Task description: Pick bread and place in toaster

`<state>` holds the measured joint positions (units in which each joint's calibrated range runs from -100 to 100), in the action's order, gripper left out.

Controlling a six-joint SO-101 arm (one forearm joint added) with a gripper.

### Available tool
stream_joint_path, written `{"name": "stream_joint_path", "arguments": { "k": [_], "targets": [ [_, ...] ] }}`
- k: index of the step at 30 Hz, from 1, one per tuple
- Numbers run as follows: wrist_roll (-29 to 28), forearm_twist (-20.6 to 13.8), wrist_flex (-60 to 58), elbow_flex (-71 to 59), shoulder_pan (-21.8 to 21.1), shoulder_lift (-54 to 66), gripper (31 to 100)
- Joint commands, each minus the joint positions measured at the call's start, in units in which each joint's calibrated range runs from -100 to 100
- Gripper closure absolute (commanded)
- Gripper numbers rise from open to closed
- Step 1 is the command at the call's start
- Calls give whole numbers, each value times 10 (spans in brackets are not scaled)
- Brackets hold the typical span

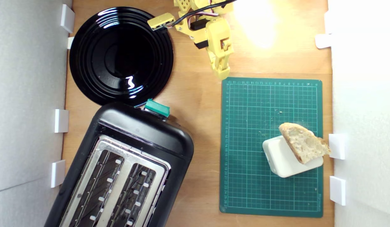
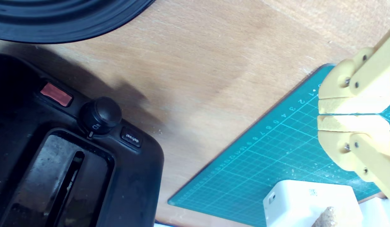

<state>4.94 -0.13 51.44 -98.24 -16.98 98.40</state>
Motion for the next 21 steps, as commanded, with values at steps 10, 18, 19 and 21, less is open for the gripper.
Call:
{"name": "stream_joint_path", "arguments": {
  "k": [10,18,19,21],
  "targets": [
    [1,1,-12,-1,-3,1,969],
    [2,8,-13,-1,-4,1,964],
    [3,9,-13,-1,-5,1,964],
    [4,5,-13,-1,-5,1,964]
  ]
}}
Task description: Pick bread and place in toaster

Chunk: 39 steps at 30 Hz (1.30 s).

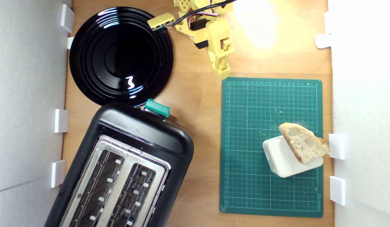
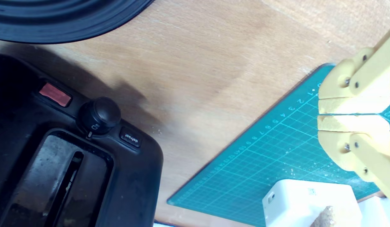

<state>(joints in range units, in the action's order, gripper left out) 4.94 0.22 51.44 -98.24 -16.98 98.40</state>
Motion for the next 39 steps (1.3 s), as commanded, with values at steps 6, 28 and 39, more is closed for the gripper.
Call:
{"name": "stream_joint_path", "arguments": {
  "k": [6,28,39],
  "targets": [
    [4,-3,-13,0,-4,1,964],
    [1,31,-282,2,-82,-212,971],
    [0,24,-507,1,-144,-417,971]
  ]
}}
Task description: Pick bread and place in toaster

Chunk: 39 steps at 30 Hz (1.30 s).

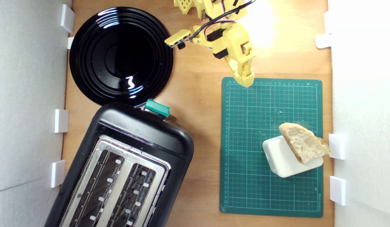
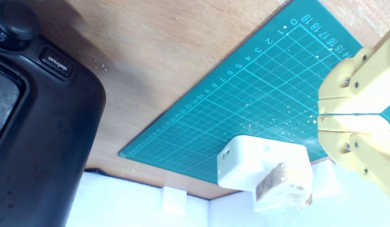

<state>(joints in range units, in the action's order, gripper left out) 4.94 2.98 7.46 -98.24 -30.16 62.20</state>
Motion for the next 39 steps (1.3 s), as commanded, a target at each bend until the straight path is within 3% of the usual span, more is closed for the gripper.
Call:
{"name": "stream_joint_path", "arguments": {
  "k": [1,16,21,39],
  "targets": [
    [0,-4,-91,1,-15,-79,971],
    [4,-8,-354,4,-20,-277,967],
    [4,-8,-392,12,-39,-327,971],
    [4,-8,-421,111,-40,-461,962]
  ]
}}
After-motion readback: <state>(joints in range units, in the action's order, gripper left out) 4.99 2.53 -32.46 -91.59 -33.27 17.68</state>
